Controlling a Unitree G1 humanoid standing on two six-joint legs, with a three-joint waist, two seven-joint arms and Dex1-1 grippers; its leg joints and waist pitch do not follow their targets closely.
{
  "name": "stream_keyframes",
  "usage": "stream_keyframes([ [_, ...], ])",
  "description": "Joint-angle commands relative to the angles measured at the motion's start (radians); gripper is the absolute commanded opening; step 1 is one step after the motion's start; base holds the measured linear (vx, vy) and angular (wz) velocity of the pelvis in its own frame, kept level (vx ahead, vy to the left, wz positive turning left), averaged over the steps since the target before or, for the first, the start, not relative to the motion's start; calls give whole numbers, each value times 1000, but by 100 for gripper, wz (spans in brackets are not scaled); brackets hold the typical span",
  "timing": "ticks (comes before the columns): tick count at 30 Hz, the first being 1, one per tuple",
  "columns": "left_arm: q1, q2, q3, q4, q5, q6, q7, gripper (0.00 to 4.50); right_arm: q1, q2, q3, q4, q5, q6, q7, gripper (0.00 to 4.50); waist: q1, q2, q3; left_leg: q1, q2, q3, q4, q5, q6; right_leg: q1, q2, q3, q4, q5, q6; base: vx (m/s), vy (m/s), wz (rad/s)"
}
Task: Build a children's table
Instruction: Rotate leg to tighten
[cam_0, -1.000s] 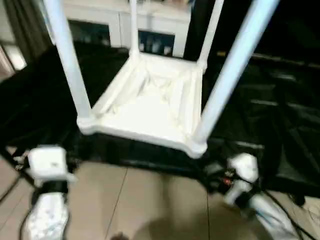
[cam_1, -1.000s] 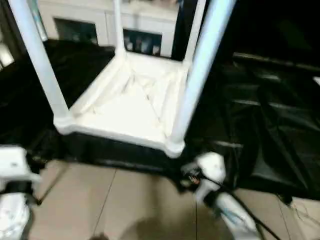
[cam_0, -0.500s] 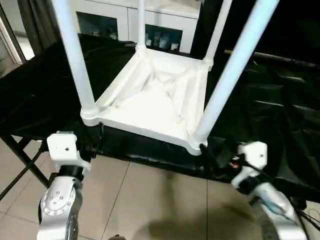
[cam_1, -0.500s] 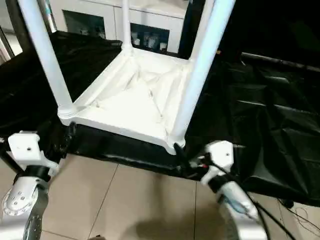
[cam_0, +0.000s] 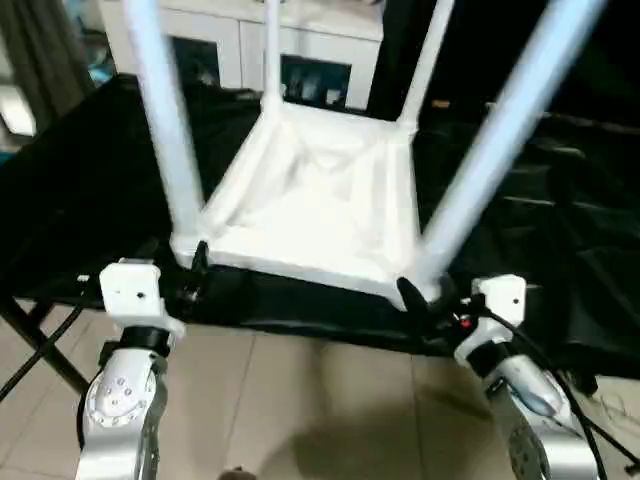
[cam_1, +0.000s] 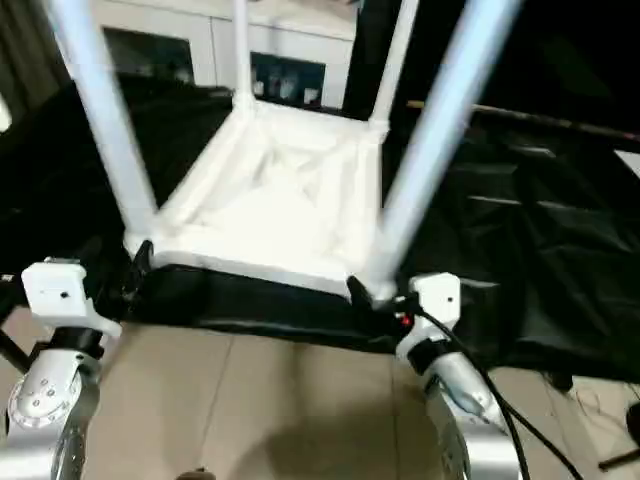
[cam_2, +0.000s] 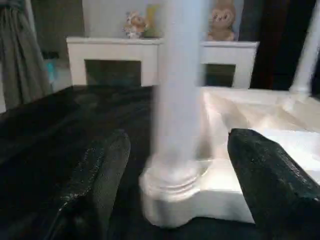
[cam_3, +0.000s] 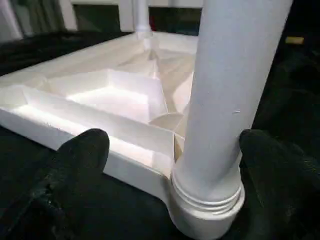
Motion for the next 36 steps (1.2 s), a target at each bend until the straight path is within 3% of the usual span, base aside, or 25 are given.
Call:
stream_keyframes([
  [1, 5, -17, -11, -19, 20, -13, 20, 366, 3, -8, 4, -23, 11, -4, 7, 450, -38, 50, -55, 71, 91, -94, -117, 255, 609, -83, 18, -148, 127, -106, -35, 19, 354, 2],
  [3, 9, -18, -16, -28, 49, -13, 39, 366, 9, -11, 4, -29, 10, -11, 6, 450, -23, 48, -38, 6, 101, -62, -105, 460, 509, -82, 10, -186, 142, -82, 16, -40, 329, -3],
  [4, 9, -17, -19, -29, 56, -11, 44, 366, 10, -11, 4, -32, 10, -13, 5, 450, -20, 41, -44, 4, 100, -51, -108, 403, 400, -67, 4, -194, 116, -63, 30, -70, 285, -6],
  [5, 7, -19, -23, -31, 57, -7, 47, 366, 11, -12, 3, -39, 8, -16, 3, 450, -21, 26, -49, 8, 116, -54, -109, 334, 332, -57, -8, -179, 84, -39, 24, -81, 228, -7],
  [6, 7, -21, -24, -31, 53, -5, 48, 366, 11, -12, 3, -41, 6, -17, 3, 450, -31, -2, -55, 21, 149, -82, -117, 209, 180, -37, -60, -136, 27, 27, -12, -81, 228, -7],
  [7, 4, -28, -15, -32, 38, 1, 55, 366, 9, -11, -1, -42, -1, -21, -1, 450, -29, -26, -43, 0, 159, -76, -142, -54, 44, 6, -123, -95, -32, 16, -63, -100, 180, 2],
  [8, 4, -28, -15, -32, 38, 1, 55, 366, 9, -11, -1, -42, -1, -21, -1, 450, -29, 9, -20, -10, 171, -80, -130, -212, -45, 6, -156, -85, -38, -21, -132, -121, 147, 15],
  [10, -1, -29, -9, -30, 43, 14, 71, 366, 5, -13, -7, -41, -14, -27, -10, 450, -57, 32, -21, -18, 157, -75, -192, -656, -317, -1, -54, -143, 16, -38, -56, -118, 134, 18],
  [11, -6, -27, -5, -22, 56, 17, 85, 366, 3, -17, -10, -40, -19, -30, -15, 450, -57, 34, -23, -15, 147, -75, -202, -686, -346, -5, -44, -152, 24, -20, -30, -101, 70, 26],
  [13, -20, -22, 14, 3, 86, 23, 120, 366, 6, -27, -7, -47, -27, -41, -13, 450, -63, 24, -26, -25, 83, -29, -174, -616, -344, -8, -98, -144, -28, -39, -28, -97, 41, 21],
  [16, -35, -12, 23, 33, 92, 20, 124, 366, 12, -38, 6, -61, -1, -36, 32, 450, -54, -1, -13, -22, 120, -65, -69, -497, -158, 0, -264, -75, -143, -397, -108, -96, -13, -4],
  [18, -41, -11, 27, 40, 79, 4, 117, 366, 20, -59, 24, -84, 25, -21, 91, 450, -68, 10, 0, -34, 130, -81, -93, -564, -138, 16, -231, -108, -146, -529, -104, -84, 14, -18],
  [19, -45, -10, 26, 43, 68, 3, 108, 366, 16, -71, 32, -85, 31, -17, 116, 450, -76, 30, 2, -39, 120, -82, -143, -759, -206, 26, -163, -144, -114, -485, -74, -79, 39, -21],
  [21, -54, -5, 16, 50, 57, -5, 91, 366, -12, -79, 34, -62, 37, -12, 138, 450, -84, 40, -7, -58, 102, -73, -209, -890, -281, 50, -106, -173, -41, -252, -68, -79, 40, -12],
  [23, -64, 7, -14, 53, 46, 1, 46, 366, -77, -70, 31, 6, 32, -17, 133, 450, -87, 31, -7, -68, 90, -42, -230, -859, -302, 45, -100, -179, -25, -189, -75, -107, -1, -1],
  [25, -81, 18, -38, 63, 65, 3, 28, 366, -171, -49, 25, 97, 43, 5, 127, 450, -80, 3, -15, -94, 66, 10, -247, -797, -313, 49, -110, -170, -10, -382, -83, -131, -31, 1],
  [26, -86, 21, -43, 67, 70, 0, 23, 366, -201, -40, 22, 127, 48, 17, 125, 450, -76, -10, -20, -59, 56, 16, -182, -702, -299, 10, -151, -149, -63, -510, -81, -61, -70, 11],
  [27, -101, 24, -55, 76, 65, 3, 1, 366, -281, -31, 18, 223, 48, 4, 142, 450, -98, -37, 0, 65, 12, -37, 151, -183, -131, -123, -312, -102, -279, -800, -98, -61, -70, 11],
  [28, -110, 25, -60, 80, 59, 6, -11, 366, -329, -32, 18, 285, 40, -11, 153, 450, -102, -24, 13, -41, 36, -58, 143, 19, -92, 14, -325, -123, -237, -824, -130, 14, -19, -24],
  [29, -112, 24, -61, 80, 57, 7, -14, 366, -340, -33, 19, 300, 35, -17, 154, 450, -103, -9, 24, -34, 60, -70, 121, 1, -113, 29, -314, -156, -220, -774, -139, -2, 77, -45],
  [30, -123, 25, -66, 83, 44, 14, -28, 366, -391, -43, 21, 370, 16, -44, 162, 450, -105, 32, 16, 0, 107, -88, -3, -299, -166, 38, -189, -241, -138, -553, -99, -2, 77, -45],
  [31, -129, 29, -69, 85, 40, 15, -34, 366, -422, -45, 4, 409, 26, -40, 156, 450, -125, 46, -3, -13, 154, -122, -147, -841, -216, 31, -85, -229, 5, -159, -49, -88, 73, -1],
  [33, -132, 36, -79, 85, 39, 18, -47, 366, -461, -54, -22, 471, 18, -59, 121, 450, -105, 65, 9, -10, 127, -97, -172, -915, -201, 7, -67, -221, 21, 102, -71, -94, 18, 22],
  [34, -131, 37, -83, 83, 37, 21, -52, 366, -481, -60, -44, 504, 23, -61, 100, 450, -114, 34, -5, -14, 118, -100, -149, -788, -175, 31, -103, -194, -10, 35, -62, 0, 0, 0],
  [36, -127, 35, -85, 78, 29, 26, -48, 366, -508, -72, -76, 558, 22, -75, 61, 450, -92, 15, -21, -25, 105, -70, -102, -505, -152, 33, -166, -148, -73, -140, -82, 0, 0, 0],
])
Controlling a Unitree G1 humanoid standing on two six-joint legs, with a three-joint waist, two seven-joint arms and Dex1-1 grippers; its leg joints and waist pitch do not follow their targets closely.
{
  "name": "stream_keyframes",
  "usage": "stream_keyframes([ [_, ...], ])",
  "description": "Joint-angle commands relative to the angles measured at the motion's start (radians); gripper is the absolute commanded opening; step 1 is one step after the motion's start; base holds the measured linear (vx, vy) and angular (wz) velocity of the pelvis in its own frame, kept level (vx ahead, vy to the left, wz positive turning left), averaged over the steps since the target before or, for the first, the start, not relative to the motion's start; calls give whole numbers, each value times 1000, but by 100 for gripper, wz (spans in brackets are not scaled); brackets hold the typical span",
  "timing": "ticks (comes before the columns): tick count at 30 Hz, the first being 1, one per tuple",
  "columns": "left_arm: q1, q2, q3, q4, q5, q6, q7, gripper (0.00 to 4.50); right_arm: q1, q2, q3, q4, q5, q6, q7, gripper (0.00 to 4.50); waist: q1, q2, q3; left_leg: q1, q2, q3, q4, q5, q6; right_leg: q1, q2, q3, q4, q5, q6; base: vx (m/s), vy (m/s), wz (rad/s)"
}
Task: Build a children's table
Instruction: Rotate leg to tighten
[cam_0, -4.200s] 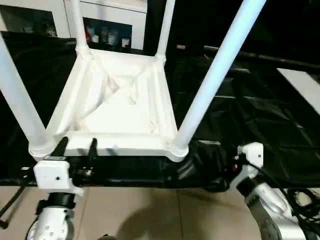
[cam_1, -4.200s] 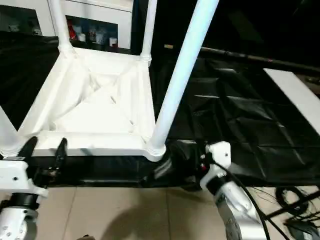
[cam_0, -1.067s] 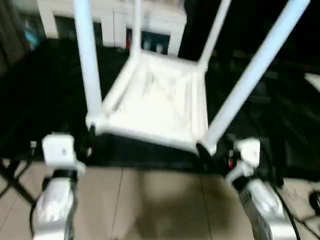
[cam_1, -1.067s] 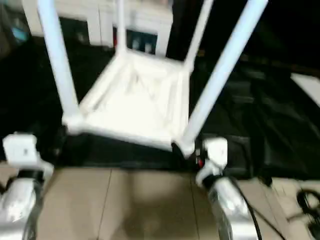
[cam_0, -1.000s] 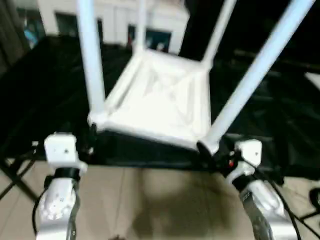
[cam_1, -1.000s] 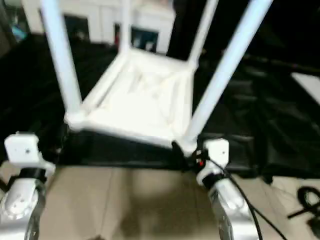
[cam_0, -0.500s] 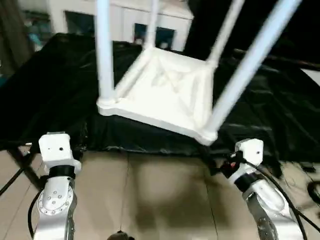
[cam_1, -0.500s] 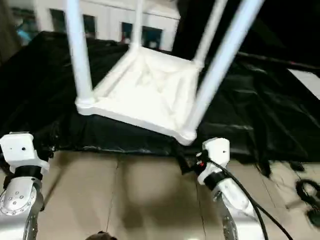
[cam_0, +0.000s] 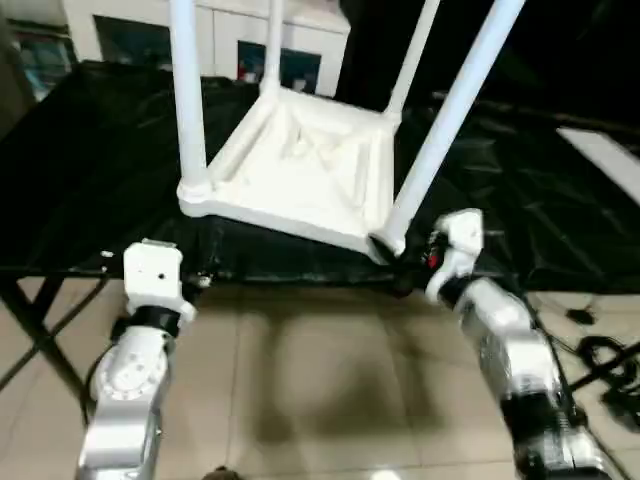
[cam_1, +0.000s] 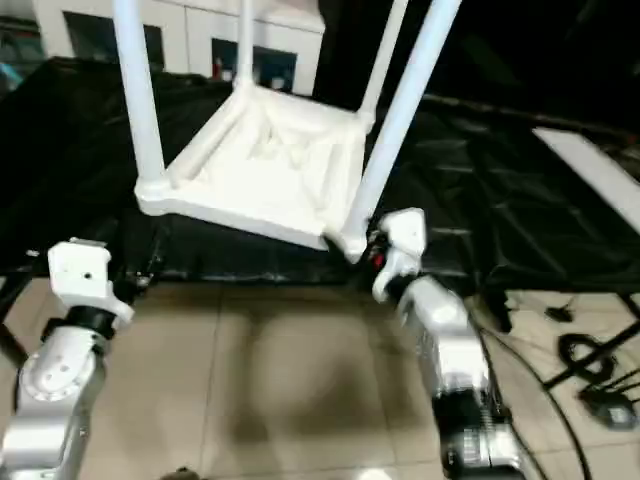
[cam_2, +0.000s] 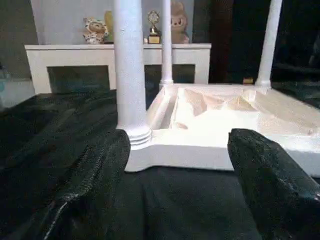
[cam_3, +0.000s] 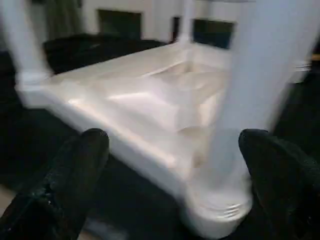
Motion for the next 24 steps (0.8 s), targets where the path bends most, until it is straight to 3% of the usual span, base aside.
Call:
stream_keyframes([
  [1, 0, -12, -29, -8, -12, 14, -7, 366, -14, -32, -53, 66, -10, -33, -44, 450, 12, 21, -58, 11, 112, -42, -153, -333, -85, 3, -108, 73, -87, -255, -135, -42, -79, -3],
  [2, 0, -12, -29, -8, -12, 14, -7, 366, -14, -32, -53, 66, -10, -33, -44, 450, 18, 13, -61, 5, 114, -31, -151, -265, -64, 5, -112, 78, -90, -262, -141, -21, -103, 6],
  [3, 0, -14, -28, -4, -10, 14, -5, 366, -33, -43, -70, 109, -3, -41, -47, 450, 38, 14, -63, 16, 116, -9, -152, -179, -26, -3, -109, 84, -96, -254, -161, -21, -103, 6],
  [4, -1, -16, -29, 2, -5, 13, -5, 366, -67, -67, -94, 190, -1, -75, -62, 450, 45, 18, -66, 18, 121, 7, -158, -149, 7, -6, -105, 86, -93, -224, -190, -5, -115, 11],
  [5, -3, -16, -29, 7, -4, 13, -5, 366, -87, -79, -106, 236, 7, -83, -62, 450, 47, 15, -69, 13, 123, 18, -161, -138, 19, -4, -100, 86, -92, -206, -202, -1, -103, 2],
  [6, -5, -15, -28, 11, -3, 13, -5, 366, -113, -93, -121, 294, 16, -95, -61, 450, 53, 32, -73, 12, 130, 30, -167, -130, 27, -5, -88, 82, -83, -150, -224, -1, -103, 2],
  [7, -8, -13, -29, 16, 1, 14, -3, 366, -140, -110, -131, 353, 20, -106, -63, 450, 58, 26, -77, 6, 130, 44, -167, -92, 40, -2, -76, 80, -74, -78, -233, 10, -72, -3],
  [10, 1, -3, -35, 9, 7, 15, -13, 366, -165, -151, -137, 421, 17, -115, -23, 450, 67, 19, -79, 3, 136, 65, -164, -14, 99, 0, -67, 78, -62, 30, -259, 15, -36, -3],
  [11, 3, -2, -35, 6, 7, 15, -15, 366, -159, -154, -138, 411, 21, -109, -3, 450, 70, 22, -78, 2, 136, 67, -162, -11, 102, 0, -65, 78, -61, 29, -258, 0, 0, 0],
  [12, 15, 0, -28, -6, -3, 16, -18, 366, -124, -164, -136, 350, 43, -75, 85, 450, 74, 12, -78, 8, 140, 74, -160, -15, 105, -3, -60, 80, -64, 22, -252, 0, 0, 0],
  [13, 23, 0, -19, -13, -12, 17, -18, 366, -76, -176, -115, 274, 42, -52, 147, 450, 77, 12, -78, 6, 139, 75, -158, -9, 109, 0, -60, 81, -61, 28, -245, 0, 0, 0],
  [14, 32, 1, -13, -17, -20, 12, -22, 366, -24, -187, -92, 192, 49, -19, 208, 450, 81, 0, -77, 8, 144, 78, -159, 1, 119, -1, -59, 82, -63, 25, -229, 0, 0, 0],
  [15, 46, 8, -11, -26, -46, 10, -50, 366, 46, -212, -50, 87, 57, 21, 295, 450, 85, 2, -76, 11, 145, 78, -160, 10, 123, 0, -56, 82, -62, 25, -212, 0, 0, 0],
  [16, 47, 8, -11, -26, -47, 10, -51, 366, 48, -213, -48, 83, 58, 22, 299, 450, 86, 5, -75, 15, 147, 77, -163, 1, 126, -4, -54, 81, -67, 15, -207, 0, 0, 0],
  [17, 62, 21, -17, -35, -73, 15, -92, 366, 105, -241, -8, -6, 76, 67, 371, 450, 83, 5, -75, 17, 149, 76, -165, -6, 121, -8, -53, 81, -67, 2, -210, 0, 0, 0],
  [18, 71, 35, -24, -41, -78, 15, -114, 366, 123, -258, 16, -41, 95, 92, 415, 450, 84, -14, -69, 14, 148, 77, -168, -37, 115, -5, -52, 80, -75, -60, -196, 0, 0, 0],
  [19, 71, 35, -24, -41, -78, 15, -114, 366, 123, -258, 16, -41, 95, 92, 415, 450, 84, -9, -67, 16, 149, 77, -172, -61, 108, -8, -53, 81, -80, -102, -190, 0, 0, 0],
  [21, 94, 70, -36, -58, -108, 37, -181, 366, 126, -274, 61, -80, 122, 127, 478, 450, 73, -10, -62, 18, 153, 73, -181, -139, 59, -16, -54, 82, -93, -231, -172, 0, 0, 0],
  [22, 108, 100, -44, -75, -129, 59, -230, 366, 85, -250, 82, -63, 126, 136, 493, 450, 71, -17, -60, 20, 154, 71, -183, -166, 36, -19, -55, 81, -98, -277, -160, 0, 0, 0],
  [24, 117, 120, -48, -88, -144, 75, -263, 366, 58, -230, 90, -56, 125, 146, 502, 450, 60, -14, -58, 14, 150, 66, -190, -204, 6, -21, -56, 80, -98, -333, -154, 0, 0, 0],
])
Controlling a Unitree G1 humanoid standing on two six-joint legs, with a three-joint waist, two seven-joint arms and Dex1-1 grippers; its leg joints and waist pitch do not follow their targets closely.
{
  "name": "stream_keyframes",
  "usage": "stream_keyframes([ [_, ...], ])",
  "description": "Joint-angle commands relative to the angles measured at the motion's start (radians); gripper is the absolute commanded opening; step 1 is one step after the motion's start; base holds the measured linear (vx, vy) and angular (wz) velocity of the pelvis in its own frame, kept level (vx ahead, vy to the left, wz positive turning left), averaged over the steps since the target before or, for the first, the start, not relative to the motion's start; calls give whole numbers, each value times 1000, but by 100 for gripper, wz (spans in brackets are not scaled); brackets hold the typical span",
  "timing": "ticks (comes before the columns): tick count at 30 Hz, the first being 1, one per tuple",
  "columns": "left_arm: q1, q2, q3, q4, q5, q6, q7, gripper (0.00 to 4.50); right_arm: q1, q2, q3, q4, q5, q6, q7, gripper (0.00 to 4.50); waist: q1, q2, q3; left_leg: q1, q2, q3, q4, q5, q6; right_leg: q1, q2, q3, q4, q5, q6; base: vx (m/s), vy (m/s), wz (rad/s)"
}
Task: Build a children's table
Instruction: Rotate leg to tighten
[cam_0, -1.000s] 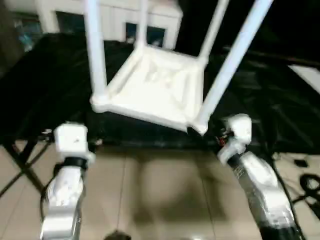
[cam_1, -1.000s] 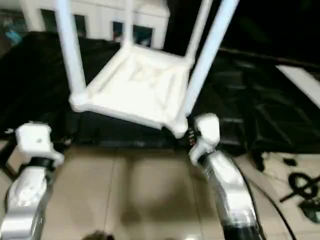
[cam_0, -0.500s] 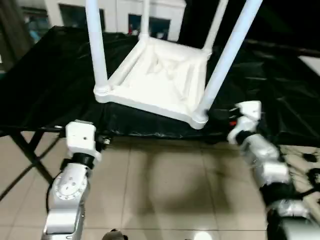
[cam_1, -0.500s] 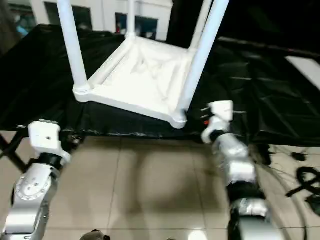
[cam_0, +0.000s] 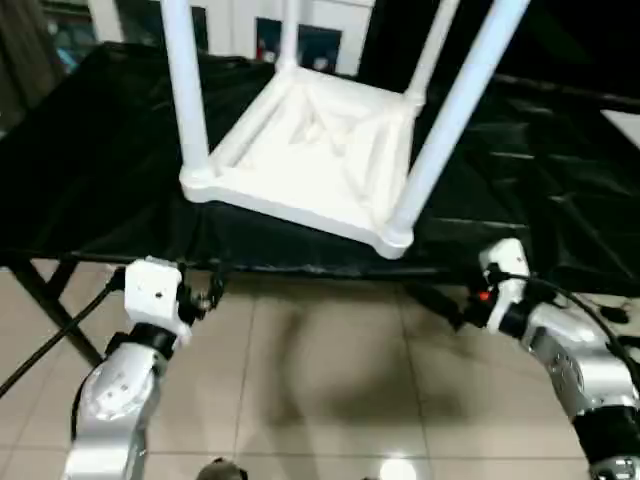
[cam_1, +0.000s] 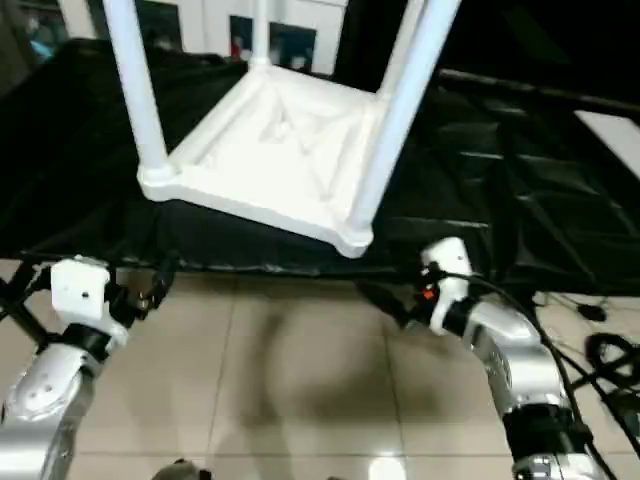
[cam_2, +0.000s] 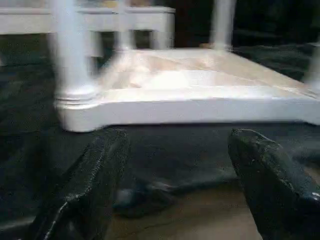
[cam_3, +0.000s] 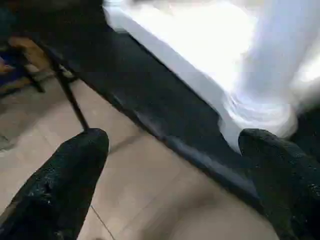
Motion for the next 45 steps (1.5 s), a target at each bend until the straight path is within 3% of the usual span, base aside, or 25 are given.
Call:
stream_keyframes([
  [1, 16, 23, -26, -42, -35, 42, -72, 366, -61, 37, 14, 35, 2, 9, 20, 450, -2, 10, -51, 18, 79, -35, -93, -334, -17, 22, -83, 66, -96, -356, -142, 0, 0, 0],
  [2, 47, 79, -42, -85, -62, 86, -143, 366, -155, 113, 17, 119, -37, -13, 8, 450, -4, 4, -49, 19, 76, -34, -95, -344, -20, 19, -83, 66, -100, -369, -144, 0, 0, 0],
  [3, 48, 81, -43, -87, -64, 88, -146, 366, -160, 116, 17, 125, -39, -15, 8, 450, -16, 7, -50, 11, 75, -41, -99, -358, -33, 20, -86, 65, -93, -392, -156, 0, 0, 0],
  [4, 69, 116, -52, -118, -87, 121, -191, 366, -238, 163, 17, 217, -66, -46, -8, 450, -15, 11, -54, 14, 79, -40, -99, -343, -45, 21, -82, 65, -92, -360, -150, 0, 0, 0],
  [6, 84, 146, -57, -144, -99, 146, -222, 366, -320, 195, 11, 324, -85, -82, -54, 450, -15, 8, -53, 23, 78, -33, -97, -345, -54, 9, -81, 68, -84, -311, -186, 0, 0, 0],
  [8, 96, 168, -57, -166, -101, 162, -236, 366, -377, 209, 6, 404, -90, -107, -89, 450, -7, 14, -54, 33, 78, -27, -97, -338, -63, 4, -78, 67, -80, -270, -201, 0, 0, 0],
  [12, 114, 186, -45, -201, -105, 185, -230, 366, -462, 186, -22, 557, -140, -169, -302, 450, 14, 13, -54, 43, 76, -16, -98, -310, -81, 3, -69, 68, -71, -195, -194, 0, 0, 0],
  [16, 118, 186, -49, -218, -112, 207, -226, 366, -490, 156, -61, 629, -148, -199, -355, 450, 20, 12, -61, 30, 70, -11, -93, -249, -75, 19, -66, 70, -61, -119, -173, 0, 0, 0],
  [21, 64, 161, -62, -185, -78, 216, -181, 366, -536, 72, -97, 757, -172, -277, -510, 450, 21, 28, -64, 32, 66, -5, -86, -263, -83, 21, -63, 70, -62, -95, -178, 0, 0, 0],
  [23, 52, 157, -63, -175, -67, 210, -169, 366, -540, 67, -106, 763, -162, -285, -497, 450, 25, 28, -65, 26, 67, -8, -85, -269, -75, 26, -65, 71, -63, -108, -172, 0, 0, 0],
  [24, 29, 143, -59, -156, -45, 208, -131, 366, -545, 71, -115, 767, -150, -294, -450, 450, 22, 36, -65, 22, 67, -10, -87, -279, -70, 29, -66, 71, -63, -117, -171, 0, 0, 0],
  [26, -3, 117, -48, -125, -5, 193, -64, 366, -540, 84, -118, 754, -146, -303, -381, 450, 15, 31, -65, 21, 68, -11, -85, -295, -57, 29, -66, 71, -67, -144, -174, 0, 0, 0],
  [29, -40, 53, -12, -98, 14, 160, 41, 366, -515, 104, -108, 720, -149, -331, -316, 450, 5, 31, -69, 12, 74, -15, -81, -243, -33, 37, -74, 72, -65, -121, -192, 0, 0, 0],
  [31, -35, -19, 6, -120, -16, 200, 111, 366, -372, 142, -85, 515, -116, -272, -309, 450, 4, 11, -71, 15, 76, -8, -74, -177, -5, 36, -70, 73, -59, -49, -209, 0, 0, 0],
  [33, -15, -42, -1, -134, 8, 171, 143, 366, -272, 150, -67, 377, -110, -241, -345, 450, 13, 20, -71, 16, 78, -10, -75, -114, 14, 38, -67, 72, -54, 20, -198, 0, 0, 0],
  [34, -5, -53, -4, -139, 25, 161, 165, 366, -219, 152, -62, 305, -107, -217, -375, 450, 20, 4, -73, 18, 76, -8, -72, -85, 20, 40, -62, 72, -55, 35, -184, 0, 0, 0],
  [36, 31, -103, -9, -142, 86, 127, 251, 366, 35, 170, -82, -26, -94, -118, -498, 450, 30, 5, -70, 30, 79, -3, -70, -63, 24, 32, -56, 76, -57, 66, -161, 0, 0, 0],
  [37, 33, -113, -6, -139, 99, 124, 271, 366, 76, 174, -89, -72, -104, -112, -513, 450, 37, 4, -68, 37, 83, -4, -73, -75, 13, 27, -51, 77, -60, 74, -140, 0, 0, 0],
  [38, 37, -125, -3, -138, 111, 115, 292, 366, 123, 179, -97, -125, -110, -102, -531, 450, 36, 12, -65, 37, 82, -3, -79, -114, 7, 24, -51, 78, -64, 41, -137, 0, 0, 0],
  [39, 39, -134, -2, -139, 116, 113, 304, 366, 157, 185, -106, -164, -112, -93, -549, 450, 32, 3, -64, 30, 78, -5, -86, -198, -14, 28, -52, 81, -75, -67, -120, 0, 0, 0],
  [40, 35, -145, 0, -140, 117, 114, 318, 366, 193, 193, -114, -210, -116, -93, -559, 450, 29, 6, -56, 24, 75, -9, -95, -289, -35, 25, -55, 81, -89, -217, -94, 0, 0, 0],
  [42, 31, -154, 2, -140, 119, 116, 328, 366, 219, 199, -120, -243, -121, -92, -566, 450, 18, 3, -49, 29, 73, -15, -94, -399, -58, 11, -61, 80, -110, -410, -50, -66, 4, -6],
  [43, 24, -158, 1, -137, 120, 117, 332, 366, 248, 212, -131, -278, -121, -91, -577, 450, 6, 10, -46, 26, 71, -22, -95, -437, -68, 8, -64, 78, -118, -495, -26, -70, 5, -7],
  [44, 13, -161, 0, -129, 119, 116, 336, 366, 282, 221, -137, -316, -128, -99, -594, 450, 4, 9, -45, 28, 71, -24, -94, -451, -72, 5, -65, 77, -126, -528, -13, -60, 6, -8],
  [45, 15, -160, -2, -131, 129, 108, 342, 366, 325, 227, -143, -364, -135, -122, -604, 450, -1, 9, -39, 40, 69, -28, -93, -519, -80, -1, -66, 71, -139, -629, 13, -60, 6, -8],
])
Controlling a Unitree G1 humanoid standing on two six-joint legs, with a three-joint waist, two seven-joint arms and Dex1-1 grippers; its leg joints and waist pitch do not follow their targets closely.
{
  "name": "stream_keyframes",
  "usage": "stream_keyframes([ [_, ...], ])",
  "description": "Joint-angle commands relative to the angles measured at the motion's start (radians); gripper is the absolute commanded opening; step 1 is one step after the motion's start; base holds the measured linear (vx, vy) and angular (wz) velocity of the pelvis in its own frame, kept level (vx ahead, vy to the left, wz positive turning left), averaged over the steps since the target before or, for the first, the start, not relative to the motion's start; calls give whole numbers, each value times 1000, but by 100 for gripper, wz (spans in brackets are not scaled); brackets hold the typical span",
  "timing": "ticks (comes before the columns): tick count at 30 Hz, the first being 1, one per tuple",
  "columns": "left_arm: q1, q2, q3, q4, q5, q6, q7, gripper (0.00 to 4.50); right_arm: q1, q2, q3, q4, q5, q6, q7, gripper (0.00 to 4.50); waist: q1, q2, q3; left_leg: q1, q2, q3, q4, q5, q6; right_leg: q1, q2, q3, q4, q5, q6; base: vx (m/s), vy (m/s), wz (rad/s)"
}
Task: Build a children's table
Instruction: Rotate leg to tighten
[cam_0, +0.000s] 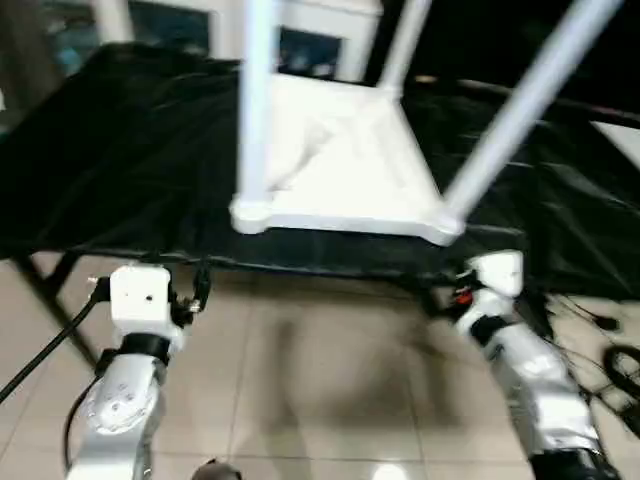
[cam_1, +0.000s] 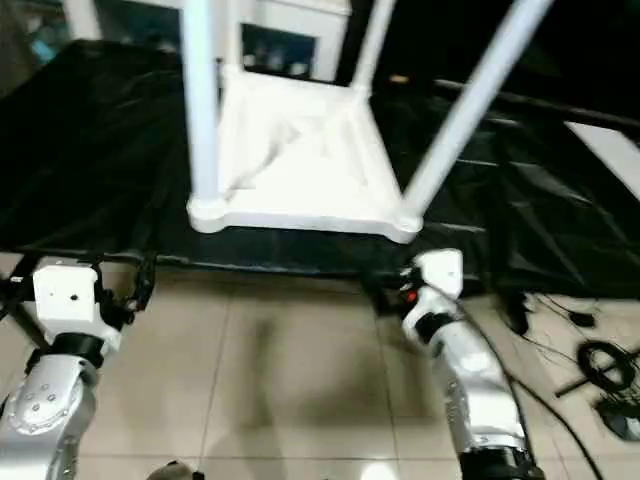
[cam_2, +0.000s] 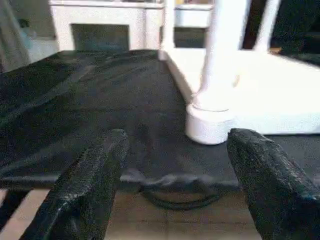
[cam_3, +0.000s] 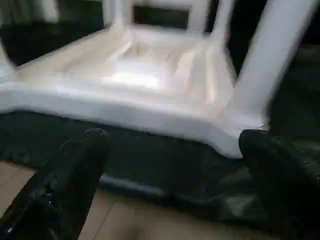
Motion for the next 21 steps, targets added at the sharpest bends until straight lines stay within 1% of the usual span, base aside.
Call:
stream_keyframes([
  [1, -6, -2, -8, -4, 18, -8, 15, 366, 52, 5, -22, -60, -11, -21, -23, 450, -15, 23, -26, 47, 49, -52, -84, -598, -78, -7, -82, 34, -156, -733, 27, -56, 10, -7],
  [2, -3, -6, -10, -6, 32, -18, 24, 366, 100, 5, -19, -133, -11, -10, -47, 450, -21, 22, -22, 51, 49, -58, -84, -622, -77, -4, -80, 22, -161, -763, 34, 0, 0, 0],
  [3, 15, -19, -7, -27, 33, -18, 35, 366, 150, 8, -21, -213, 0, 3, -67, 450, -19, 32, -24, 53, 54, -67, -92, -633, -82, 12, -86, 15, -164, -735, 26, 0, 0, 0],
  [4, 15, -19, -7, -27, 33, -18, 35, 366, 150, 8, -21, -213, 0, 3, -67, 450, -26, 33, -22, 54, 57, -72, -98, -647, -84, 18, -84, 9, -165, -699, 17, -10, 52, -10],
  [5, 45, -35, -9, -61, 21, -19, 35, 366, 200, 22, -25, -290, 21, 21, -86, 450, -35, 32, -27, 39, 61, -82, -110, -654, -90, 39, -85, 4, -152, -624, 1, 8, 62, -16],
  [6, 85, -42, -32, -111, 17, -20, 26, 366, 262, 30, -4, -389, 11, 38, -110, 450, -35, 48, -23, 27, 64, -86, -124, -644, -96, 46, -85, 13, -146, -544, -16, 8, 62, -16],
  [7, 85, -42, -32, -111, 17, -20, 26, 366, 262, 30, -4, -389, 11, 38, -110, 450, -38, 41, -24, 24, 65, -83, -123, -615, -93, 42, -87, 19, -144, -500, -27, 22, 50, -12],
  [8, 87, -42, -33, -114, 16, -21, 25, 366, 265, 31, -1, -393, 9, 39, -111, 450, -44, 41, -22, 28, 62, -80, -124, -623, -89, 35, -85, 18, -143, -492, -38, 0, 0, 0],
  [9, 94, -42, -39, -124, 12, -24, 19, 366, 275, 33, 11, -409, -2, 41, -116, 450, -52, 40, -27, 27, 58, -82, -122, -619, -88, 38, -85, 20, -141, -490, -35, 0, 0, 0],
  [10, 102, -34, -46, -135, 11, -25, 6, 366, 282, 40, 22, -418, -14, 42, -120, 450, -61, 48, -23, 26, 59, -85, -123, -627, -93, 34, -81, 20, -143, -483, -35, 0, 0, 0],
  [11, 105, -31, -48, -139, 9, -25, 0, 366, 286, 46, 25, -424, -20, 45, -122, 450, -64, 49, -21, 28, 60, -88, -124, -639, -98, 32, -75, 17, -142, -484, -31, 0, 0, 0],
  [12, 109, -27, -50, -142, 8, -26, -6, 366, 291, 54, 25, -432, -25, 51, -122, 450, -70, 52, -17, 38, 65, -96, -126, -693, -116, 27, -62, 11, -144, -480, -25, 0, 0, 0],
  [13, 109, -27, -50, -142, 8, -26, -6, 366, 291, 54, 25, -432, -25, 51, -122, 450, -78, 56, -16, 45, 71, -101, -128, -738, -125, 26, -49, 5, -148, -447, -23, 0, 0, 0],
  [14, 130, -45, -54, -165, 5, -26, 9, 366, 294, 54, 20, -432, -31, 52, -127, 450, -81, 57, -11, 54, 76, -104, -130, -772, -126, 19, -41, -3, -151, -443, -26, 0, 0, 0],
  [15, 150, -62, -56, -183, 4, -26, 25, 366, 293, 49, 14, -427, -35, 50, -129, 450, -89, 71, -10, 59, 103, -120, -144, -824, -123, 25, -27, -12, -134, -375, -42, 0, 0, 0],
  [16, 158, -68, -56, -192, 11, -28, 31, 366, 297, 44, 13, -436, -32, 61, -136, 450, -91, 80, -10, 36, 163, -144, -201, -856, -109, 49, -17, -12, -50, -242, -60, 0, 0, 0],
  [17, 158, -68, -56, -192, 11, -28, 31, 366, 297, 44, 13, -436, -32, 61, -136, 450, -84, 80, -12, 27, 190, -147, -223, -854, -93, 55, -12, -11, 4, -167, -62, -57, -82, 9],
  [18, 162, -70, -56, -196, 17, -32, 33, 366, 301, 40, 14, -443, -29, 68, -138, 450, -76, 71, -9, -12, 148, -178, -240, -854, -24, 71, -10, 0, 36, -122, -67, -57, -82, 9],
  [19, 166, -71, -57, -199, 22, -34, 34, 366, 305, 37, 16, -451, -27, 77, -141, 450, -74, 59, -15, 11, 123, -178, -207, -795, 16, 44, -27, 21, 1, -174, -112, -12, -153, 36],
  [20, 166, -71, -57, -199, 24, -35, 34, 366, 306, 36, 16, -451, -27, 77, -142, 450, -77, 53, -20, 6, 102, -174, -190, -764, 24, 48, -35, 23, -23, -234, -151, 4, -205, 41],
  [21, 168, -69, -59, -200, 29, -37, 35, 366, 308, 34, 17, -452, -28, 79, -142, 450, -72, 46, -31, -25, 24, -155, -127, -639, 33, 60, -57, 5, -93, -390, -267, 4, -205, 41],
])
